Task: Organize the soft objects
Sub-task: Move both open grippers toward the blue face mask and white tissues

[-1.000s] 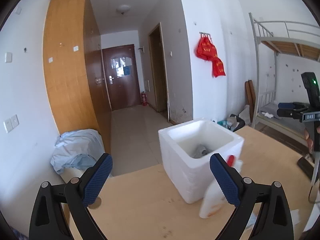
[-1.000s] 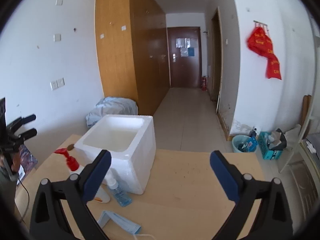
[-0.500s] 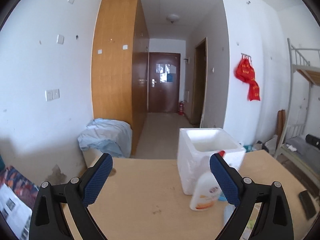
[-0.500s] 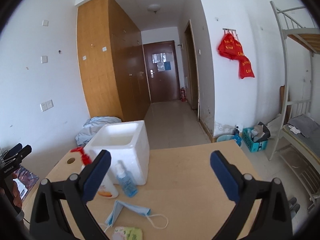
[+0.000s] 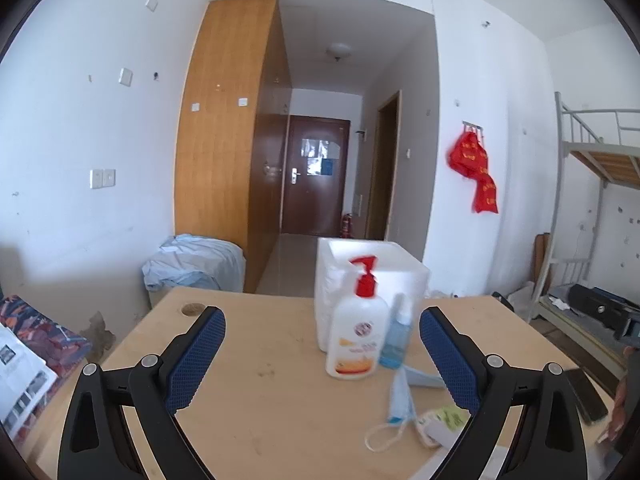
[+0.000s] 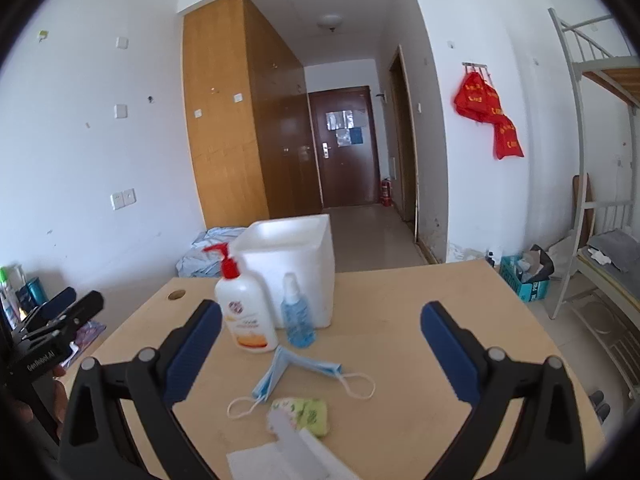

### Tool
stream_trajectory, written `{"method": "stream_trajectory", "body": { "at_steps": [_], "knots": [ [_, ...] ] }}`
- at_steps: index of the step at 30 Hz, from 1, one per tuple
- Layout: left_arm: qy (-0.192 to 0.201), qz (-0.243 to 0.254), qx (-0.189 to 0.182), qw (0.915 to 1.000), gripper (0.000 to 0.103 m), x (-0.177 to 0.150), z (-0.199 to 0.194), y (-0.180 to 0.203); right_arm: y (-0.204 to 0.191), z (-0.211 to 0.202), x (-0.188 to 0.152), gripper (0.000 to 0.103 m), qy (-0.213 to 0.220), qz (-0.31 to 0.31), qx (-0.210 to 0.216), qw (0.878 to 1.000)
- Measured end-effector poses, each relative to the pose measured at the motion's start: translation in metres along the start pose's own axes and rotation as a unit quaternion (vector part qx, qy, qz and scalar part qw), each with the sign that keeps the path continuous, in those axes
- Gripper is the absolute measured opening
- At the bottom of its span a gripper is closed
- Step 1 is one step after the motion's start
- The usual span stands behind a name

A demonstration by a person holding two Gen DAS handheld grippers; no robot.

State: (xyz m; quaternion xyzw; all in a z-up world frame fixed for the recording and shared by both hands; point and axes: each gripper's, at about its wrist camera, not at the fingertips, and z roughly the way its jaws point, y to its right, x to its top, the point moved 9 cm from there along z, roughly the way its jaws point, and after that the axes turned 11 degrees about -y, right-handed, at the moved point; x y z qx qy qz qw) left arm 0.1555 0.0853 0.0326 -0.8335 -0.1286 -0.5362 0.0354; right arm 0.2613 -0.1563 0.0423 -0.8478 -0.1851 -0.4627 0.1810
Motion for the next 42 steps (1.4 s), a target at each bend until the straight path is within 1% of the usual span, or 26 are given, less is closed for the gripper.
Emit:
{"method": "stream_trajectory", "body": {
  "at_steps": [5,9,14,16,18,21,25,28,31,35,39,42],
  "knots": [
    [-0.004,0.003,-0.001,1.0000,0.098,-0.021,-0.003,0.016,-0.014,-0.001,-0.024,0.101,-0.005,-0.006,0.006,1.000],
    [-0.009,0.002,-0.004,0.9999,0.098,-0.041,-0.002,0.027,-0.019,0.004,-0.045,0.101,-0.018,-0.004,0.013,1.000],
    [-0.031,0.009,-0.014,0.9994,0.098,-0.066,0.007,0.039,-0.019,0.008,-0.071,0.101,-0.033,0.004,0.021,0.999],
    [-0.044,0.013,-0.020,0.9988,0.098,-0.077,0.013,0.043,-0.018,0.009,-0.079,0.101,-0.037,0.009,0.018,0.999],
    [-0.048,0.011,-0.017,0.9986,0.098,-0.086,0.016,0.044,-0.017,0.012,-0.090,0.101,-0.048,0.009,0.019,0.999],
    [-0.066,0.016,-0.022,0.9974,0.098,-0.104,0.021,0.051,-0.015,0.017,-0.104,0.101,-0.061,0.009,0.014,0.998],
    [-0.077,0.027,-0.027,0.9963,0.098,-0.116,0.027,0.060,-0.011,0.022,-0.116,0.101,-0.076,0.011,0.011,0.997],
    [-0.093,0.033,-0.034,0.9945,0.098,-0.125,0.035,0.065,-0.009,0.024,-0.121,0.101,-0.085,0.007,0.010,0.996],
    [-0.104,0.035,-0.042,0.9930,0.098,-0.131,0.040,0.068,-0.005,0.027,-0.127,0.101,-0.095,0.006,0.010,0.995],
    [-0.113,0.042,-0.043,0.9918,0.098,-0.132,0.046,0.069,0.004,0.032,-0.127,0.101,-0.104,0.007,0.003,0.995],
    [-0.113,0.049,-0.038,0.9917,0.098,-0.124,0.051,0.067,0.009,0.038,-0.126,0.101,-0.116,0.003,0.005,0.993],
    [-0.110,0.050,-0.036,0.9920,0.098,-0.114,0.056,0.063,0.007,0.045,-0.132,0.101,-0.135,-0.002,0.019,0.991]
  ]
}}
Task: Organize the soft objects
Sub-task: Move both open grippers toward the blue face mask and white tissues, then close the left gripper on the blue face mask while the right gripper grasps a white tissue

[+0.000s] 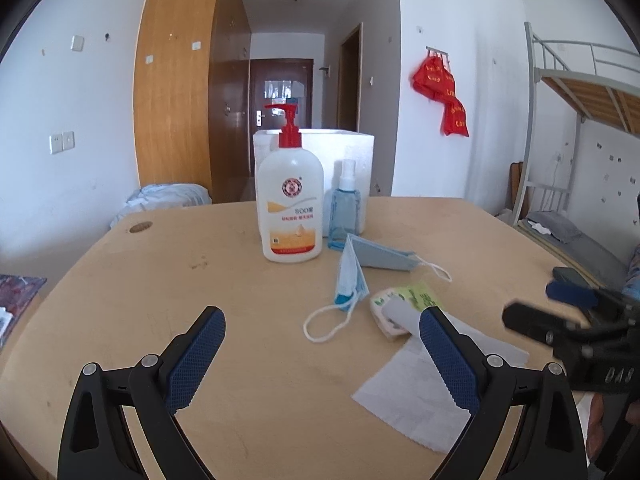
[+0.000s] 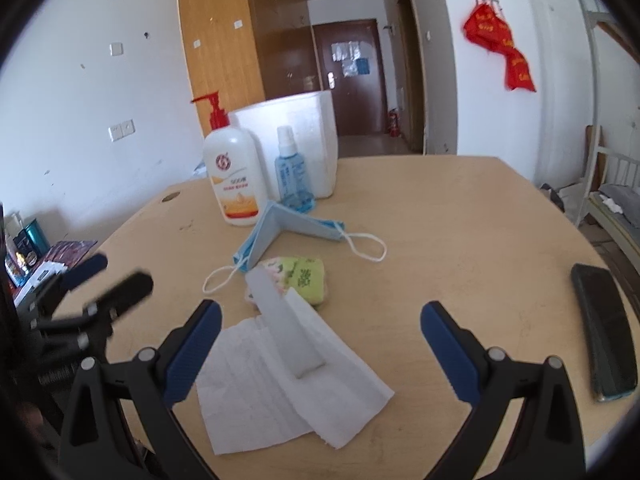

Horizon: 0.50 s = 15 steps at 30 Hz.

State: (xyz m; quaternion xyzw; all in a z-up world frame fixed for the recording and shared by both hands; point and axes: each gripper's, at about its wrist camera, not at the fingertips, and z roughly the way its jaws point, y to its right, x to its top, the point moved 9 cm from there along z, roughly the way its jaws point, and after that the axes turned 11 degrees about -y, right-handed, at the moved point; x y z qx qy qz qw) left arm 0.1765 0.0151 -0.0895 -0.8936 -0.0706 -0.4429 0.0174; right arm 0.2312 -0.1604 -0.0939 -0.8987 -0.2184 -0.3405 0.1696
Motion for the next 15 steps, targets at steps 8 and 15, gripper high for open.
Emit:
{"method": "stream_trajectory", "body": {
  "at_steps": [8,15],
  "knots": [
    [-0.026,0.011,-0.005,0.9996,0.098,0.021,0.024,-0.002,-0.012,0.019,-0.012,0.101,-0.041,-0.033,0.007,0.999],
    [-0.056,0.015,-0.006,0.9983,0.098,0.038,0.058,0.002,-0.018,0.030,-0.019,0.100,-0.060,-0.055,0.014,0.997]
  ]
}}
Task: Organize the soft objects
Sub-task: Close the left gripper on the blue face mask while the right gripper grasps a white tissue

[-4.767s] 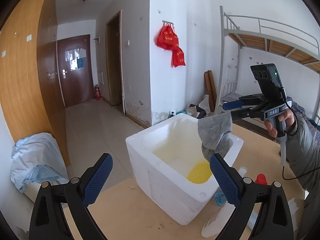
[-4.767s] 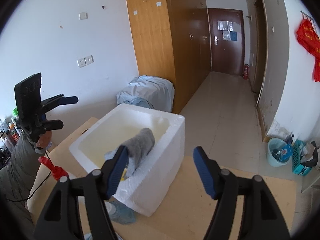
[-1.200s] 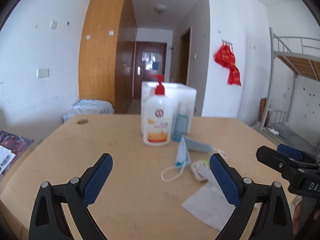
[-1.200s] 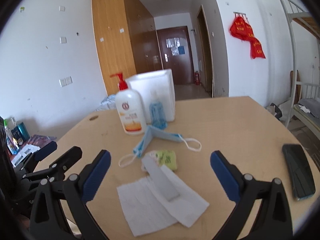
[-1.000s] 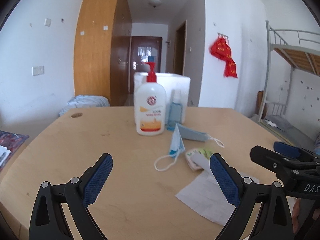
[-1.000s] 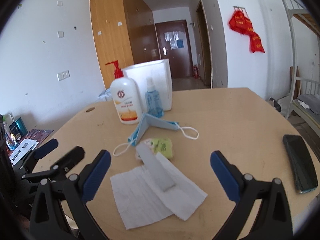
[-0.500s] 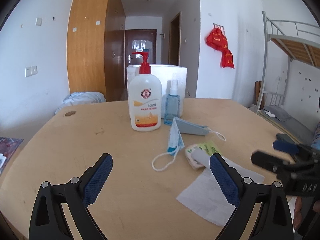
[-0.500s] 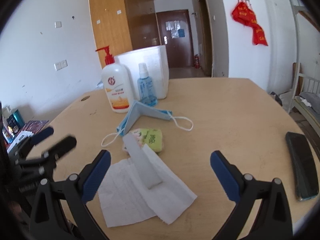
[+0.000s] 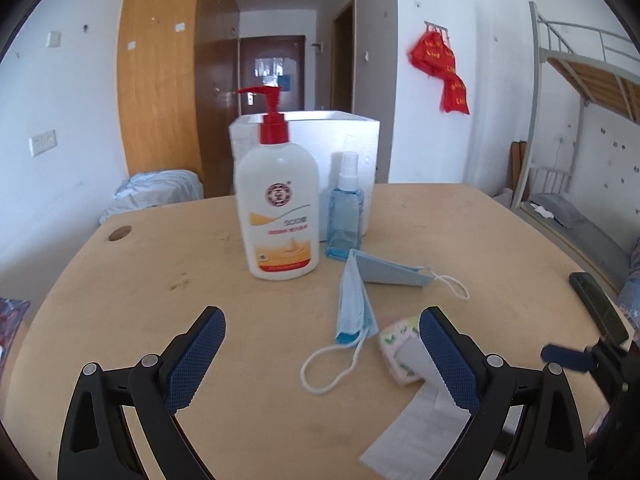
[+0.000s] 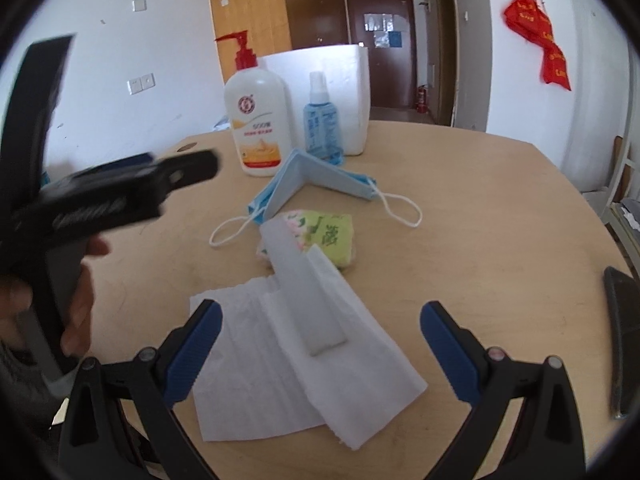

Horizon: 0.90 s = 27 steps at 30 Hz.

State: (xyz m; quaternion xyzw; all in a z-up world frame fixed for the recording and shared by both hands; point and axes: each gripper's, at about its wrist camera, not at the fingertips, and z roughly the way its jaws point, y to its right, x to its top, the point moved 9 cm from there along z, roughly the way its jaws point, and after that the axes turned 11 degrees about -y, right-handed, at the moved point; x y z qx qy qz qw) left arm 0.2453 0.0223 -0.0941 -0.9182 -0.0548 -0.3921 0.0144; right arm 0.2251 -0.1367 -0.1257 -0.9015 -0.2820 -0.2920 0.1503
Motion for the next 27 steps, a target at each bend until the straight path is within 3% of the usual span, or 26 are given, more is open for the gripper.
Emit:
{"method": "stream_trajectory", "body": {
  "at_steps": [7,11,22,27],
  "knots": [
    [-0.045,-0.008,-0.012,0.9989,0.097,0.008,0.036,0.004,0.009,0.006,-0.004,0.098,-0.012,0.000,-0.005,1.000],
    [-0.065,-0.008,-0.010,0.9978,0.090,0.010,0.052,0.009,0.015,0.010,-0.006,0.098,-0.019,0.007,0.001,1.000],
    [-0.125,-0.010,-0.003,0.9921,0.058,0.003,0.093,0.013,0.019,0.023,-0.006,0.098,-0.036,0.010,0.020,0.999],
    [-0.142,-0.009,-0.004,0.9898,0.031,0.002,0.102,0.014,0.012,0.015,-0.003,0.098,-0.029,0.012,0.052,0.998]
  ]
}}
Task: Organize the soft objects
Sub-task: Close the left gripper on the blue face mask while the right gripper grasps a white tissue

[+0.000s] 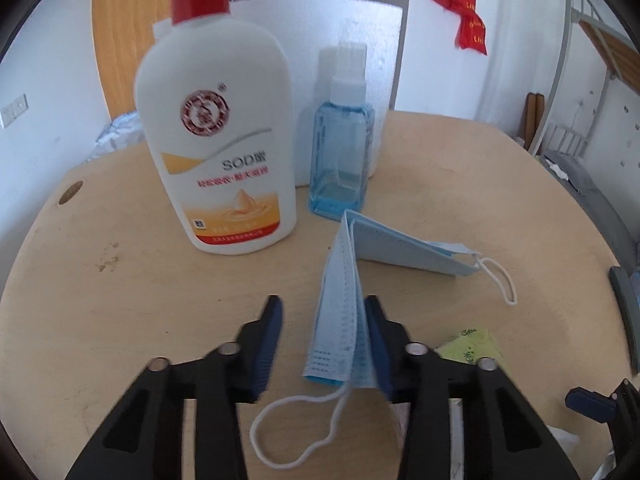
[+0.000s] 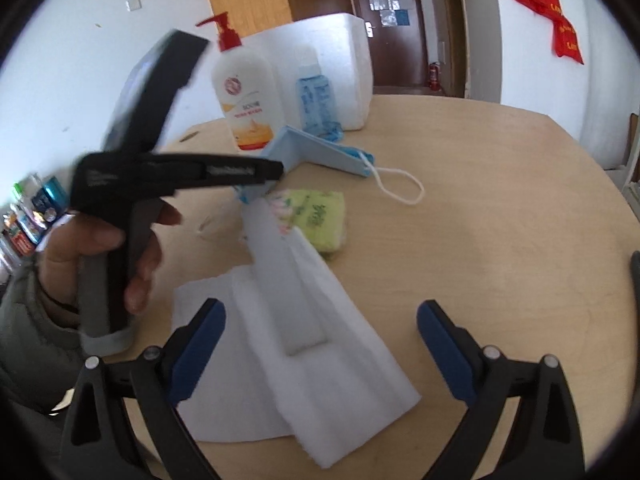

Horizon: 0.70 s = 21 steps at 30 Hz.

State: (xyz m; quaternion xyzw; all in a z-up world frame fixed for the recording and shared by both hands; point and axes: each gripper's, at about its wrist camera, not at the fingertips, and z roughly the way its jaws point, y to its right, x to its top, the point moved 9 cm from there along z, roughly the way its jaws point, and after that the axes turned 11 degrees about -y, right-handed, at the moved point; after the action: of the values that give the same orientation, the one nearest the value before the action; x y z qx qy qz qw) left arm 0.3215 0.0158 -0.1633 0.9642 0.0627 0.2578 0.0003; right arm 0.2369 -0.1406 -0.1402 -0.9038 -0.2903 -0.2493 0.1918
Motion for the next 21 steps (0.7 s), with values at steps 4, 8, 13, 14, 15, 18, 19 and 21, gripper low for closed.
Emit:
{"method": "stream_trajectory", "body": {
  "at_steps": [4,8,13,14,15,18,19,21],
  "knots": [
    [-0.008,0.002,0.001,1.0000,0.019,-0.001,0.005,-0.001,-0.011,-0.003,0.001,0.098,-0.001,-0.017,0.006,1.000],
    [-0.005,-0.004,0.001,1.0000,0.008,0.000,0.003,-0.004,-0.005,0.001,0.000,0.097,-0.011,-0.016,-0.004,1.000],
    [0.004,-0.018,-0.011,0.9998,0.004,0.000,-0.006,-0.014,-0.020,-0.007,0.004,0.095,0.000,-0.022,0.032,0.999],
    [0.007,-0.019,-0.010,0.9997,0.004,0.000,-0.008,-0.016,-0.025,-0.008,0.006,0.095,0.003,-0.029,0.040,0.999],
    [0.010,-0.017,-0.011,0.9997,0.004,0.001,-0.011,-0.017,-0.031,-0.007,0.007,0.093,0.002,-0.037,0.045,0.998],
    [0.015,-0.016,-0.020,0.9996,0.004,-0.001,-0.017,-0.019,-0.038,0.003,0.011,0.078,-0.014,-0.045,0.045,0.998],
    [0.019,-0.015,-0.020,0.9995,0.004,-0.001,-0.020,-0.021,-0.039,0.007,0.013,0.075,-0.018,-0.045,0.041,0.998],
    [0.027,-0.014,-0.020,0.9993,0.004,-0.002,-0.027,-0.025,-0.040,0.010,0.015,0.067,-0.019,-0.048,0.038,0.998]
  ]
}}
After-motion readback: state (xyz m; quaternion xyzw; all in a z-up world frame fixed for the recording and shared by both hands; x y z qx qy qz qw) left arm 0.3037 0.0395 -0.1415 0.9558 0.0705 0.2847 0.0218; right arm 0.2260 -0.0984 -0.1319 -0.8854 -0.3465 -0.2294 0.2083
